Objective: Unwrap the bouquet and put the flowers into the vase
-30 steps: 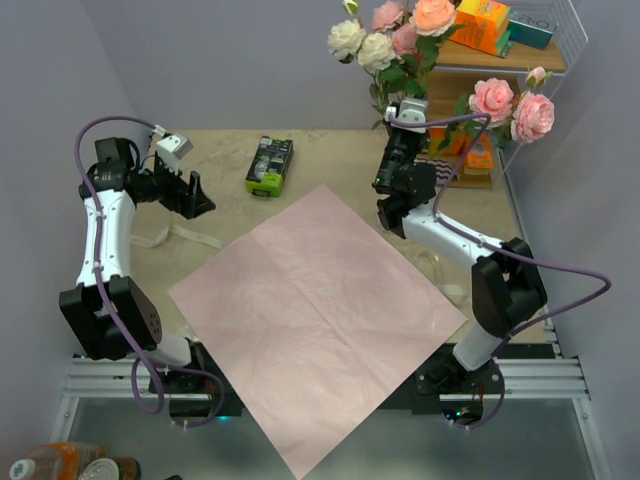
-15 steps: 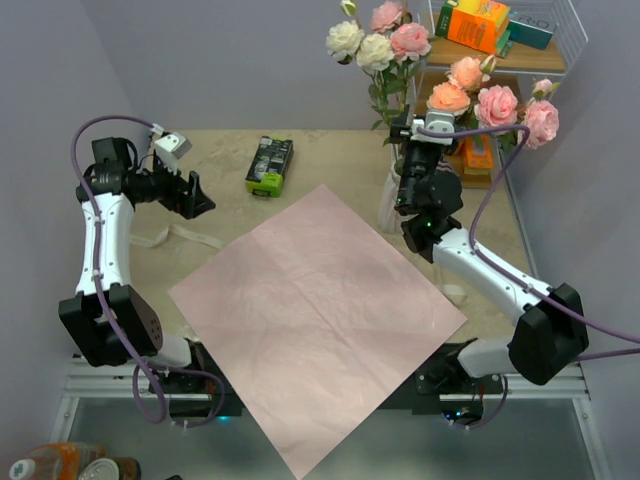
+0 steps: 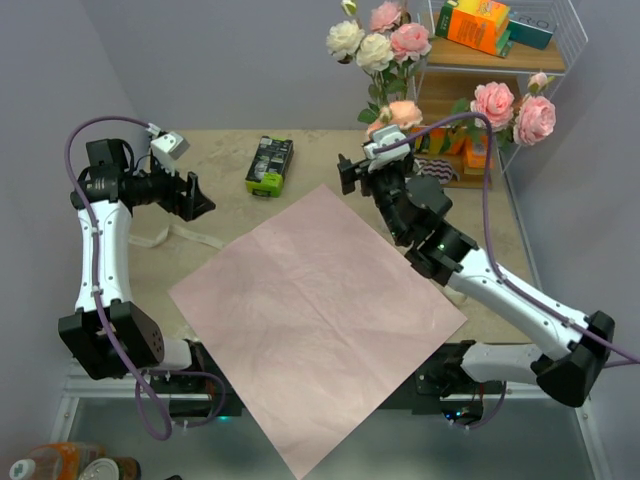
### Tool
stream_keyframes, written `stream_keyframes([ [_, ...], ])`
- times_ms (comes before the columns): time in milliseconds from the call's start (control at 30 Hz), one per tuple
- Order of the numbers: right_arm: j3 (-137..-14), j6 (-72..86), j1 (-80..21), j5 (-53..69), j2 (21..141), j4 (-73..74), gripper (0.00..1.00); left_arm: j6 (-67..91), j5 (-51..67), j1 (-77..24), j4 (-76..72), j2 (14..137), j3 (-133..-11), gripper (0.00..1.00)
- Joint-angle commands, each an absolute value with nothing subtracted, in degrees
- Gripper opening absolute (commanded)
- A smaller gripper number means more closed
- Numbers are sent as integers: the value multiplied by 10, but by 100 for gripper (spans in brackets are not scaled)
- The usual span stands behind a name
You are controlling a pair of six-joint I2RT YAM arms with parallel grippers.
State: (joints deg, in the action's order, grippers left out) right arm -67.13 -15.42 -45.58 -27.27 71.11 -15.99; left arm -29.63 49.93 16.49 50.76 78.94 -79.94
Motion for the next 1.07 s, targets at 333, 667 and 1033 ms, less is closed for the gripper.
stream_keyframes([
  [333, -704, 90, -464, -221, 514, 227, 99, -242, 504, 170, 508, 752, -812, 99],
  [667, -663, 185, -464, -240, 437, 333, 99, -229, 506, 169, 497, 737, -782, 99],
  [1033, -634, 189, -464, -214, 436, 311, 99, -222, 513, 169, 474, 732, -748, 99],
])
